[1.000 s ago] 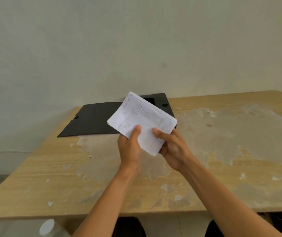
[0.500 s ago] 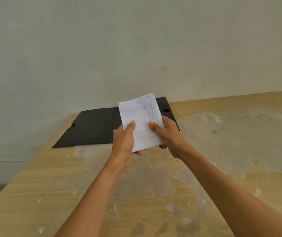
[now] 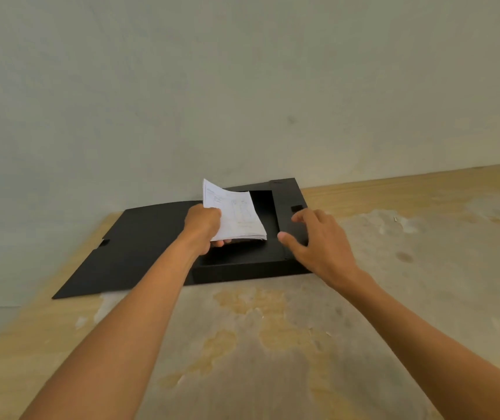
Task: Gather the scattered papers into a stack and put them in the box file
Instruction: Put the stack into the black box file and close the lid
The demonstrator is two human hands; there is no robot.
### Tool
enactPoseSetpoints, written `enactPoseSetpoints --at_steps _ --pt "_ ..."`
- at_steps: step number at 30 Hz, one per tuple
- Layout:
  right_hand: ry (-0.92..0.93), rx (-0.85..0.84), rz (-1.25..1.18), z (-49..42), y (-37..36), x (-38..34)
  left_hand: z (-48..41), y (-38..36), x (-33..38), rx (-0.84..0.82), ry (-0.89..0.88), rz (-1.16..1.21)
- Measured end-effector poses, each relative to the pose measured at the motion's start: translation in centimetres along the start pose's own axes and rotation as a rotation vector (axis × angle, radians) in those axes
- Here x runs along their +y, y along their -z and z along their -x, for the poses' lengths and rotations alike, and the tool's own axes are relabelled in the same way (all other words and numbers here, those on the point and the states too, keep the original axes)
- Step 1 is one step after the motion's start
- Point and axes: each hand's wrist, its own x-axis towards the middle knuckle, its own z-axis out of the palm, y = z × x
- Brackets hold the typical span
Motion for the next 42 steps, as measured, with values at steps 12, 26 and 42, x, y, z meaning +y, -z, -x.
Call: enactPoseSetpoints --at_steps 12,26,42 --pt "0.047 0.009 0.209 0.9 -2.7 2.3 -4.8 -8.3 -0.6 -0.036 -0.009 -0.314" --pt "0.048 -0.016 0.214 0.9 -2.9 2.3 -4.5 -9.5 -1.2 0.036 -0.223 -0.487" --pt "0.053 0.051 0.245 1.3 -2.5 2.0 -3.3 -5.0 -0.2 -0.15 -0.17 -0.259"
